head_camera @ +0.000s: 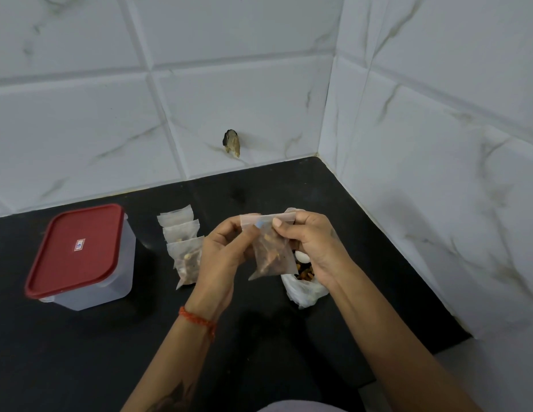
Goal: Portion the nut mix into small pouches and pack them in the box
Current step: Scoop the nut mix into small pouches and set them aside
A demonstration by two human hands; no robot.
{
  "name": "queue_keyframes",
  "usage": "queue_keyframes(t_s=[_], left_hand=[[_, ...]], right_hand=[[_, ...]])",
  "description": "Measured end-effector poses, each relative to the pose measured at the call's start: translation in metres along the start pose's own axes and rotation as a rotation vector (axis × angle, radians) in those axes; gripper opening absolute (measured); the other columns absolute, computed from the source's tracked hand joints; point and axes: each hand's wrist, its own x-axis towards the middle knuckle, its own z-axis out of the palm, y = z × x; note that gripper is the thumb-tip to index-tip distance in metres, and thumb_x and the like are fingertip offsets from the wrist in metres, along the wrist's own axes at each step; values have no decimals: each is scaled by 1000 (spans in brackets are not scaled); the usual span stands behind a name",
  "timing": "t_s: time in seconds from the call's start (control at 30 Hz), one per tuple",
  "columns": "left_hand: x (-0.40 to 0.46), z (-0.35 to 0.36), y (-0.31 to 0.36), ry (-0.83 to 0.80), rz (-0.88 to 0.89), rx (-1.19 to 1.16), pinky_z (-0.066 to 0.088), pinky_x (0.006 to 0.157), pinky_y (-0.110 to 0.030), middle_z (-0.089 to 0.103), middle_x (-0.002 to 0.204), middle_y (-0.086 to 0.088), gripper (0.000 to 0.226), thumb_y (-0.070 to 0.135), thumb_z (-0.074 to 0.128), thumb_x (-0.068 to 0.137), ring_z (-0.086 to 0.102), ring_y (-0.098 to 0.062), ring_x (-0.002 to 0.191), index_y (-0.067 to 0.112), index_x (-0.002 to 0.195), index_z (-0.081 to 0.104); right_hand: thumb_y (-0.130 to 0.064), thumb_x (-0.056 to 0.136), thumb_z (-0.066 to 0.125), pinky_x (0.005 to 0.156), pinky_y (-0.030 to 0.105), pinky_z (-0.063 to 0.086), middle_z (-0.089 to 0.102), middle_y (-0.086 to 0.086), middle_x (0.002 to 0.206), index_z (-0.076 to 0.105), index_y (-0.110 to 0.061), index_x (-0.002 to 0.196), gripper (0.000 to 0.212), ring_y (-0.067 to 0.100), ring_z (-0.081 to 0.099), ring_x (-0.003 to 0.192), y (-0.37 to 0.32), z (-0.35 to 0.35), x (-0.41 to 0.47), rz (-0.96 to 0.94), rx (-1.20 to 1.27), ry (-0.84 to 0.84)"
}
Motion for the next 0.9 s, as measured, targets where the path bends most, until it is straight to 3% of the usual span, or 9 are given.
queue_keyframes(t_s=[0.2,0.4,0.6,0.8,0.9], left_hand=[[-2,2,1,54,-10,26,55,79,-38,73,84,-6,8,14,62,85,68,-20,81,12,88,69],[-4,3,1,87,-2,43,56,74,-32,72,83,-8,13,12,62,87,68,-19,79,3,93,68],[-4,2,0,121,-24,44,54,81,-42,70,87,-15,12,13,62,86,66,-27,84,3,90,67],[-4,-1,-1,122,-31,14,54,68,-31,69,70,-2,24,15,55,93,65,-13,69,7,73,67],[-3,-2,-2,143,-35,11,53,70,-33,68,72,-4,24,14,55,93,65,-13,70,6,74,67]], right_hand=[[-15,85,67,80,26,55,74,7,89,71,-12,93,9,17,71,88,-1,0,-4,-56,-34,-35],[-14,84,69,79,27,57,74,6,85,71,-12,89,6,15,71,84,-2,1,-5,-109,-94,-9],[-16,86,67,81,26,55,74,3,85,72,-16,87,5,13,70,85,0,6,-6,-85,-163,21],[-17,88,65,89,35,54,72,2,81,73,-11,83,11,15,68,86,-1,-3,-2,17,-32,7],[-18,87,66,88,31,53,72,-1,79,74,-14,80,12,13,67,86,1,-1,0,45,-38,26]])
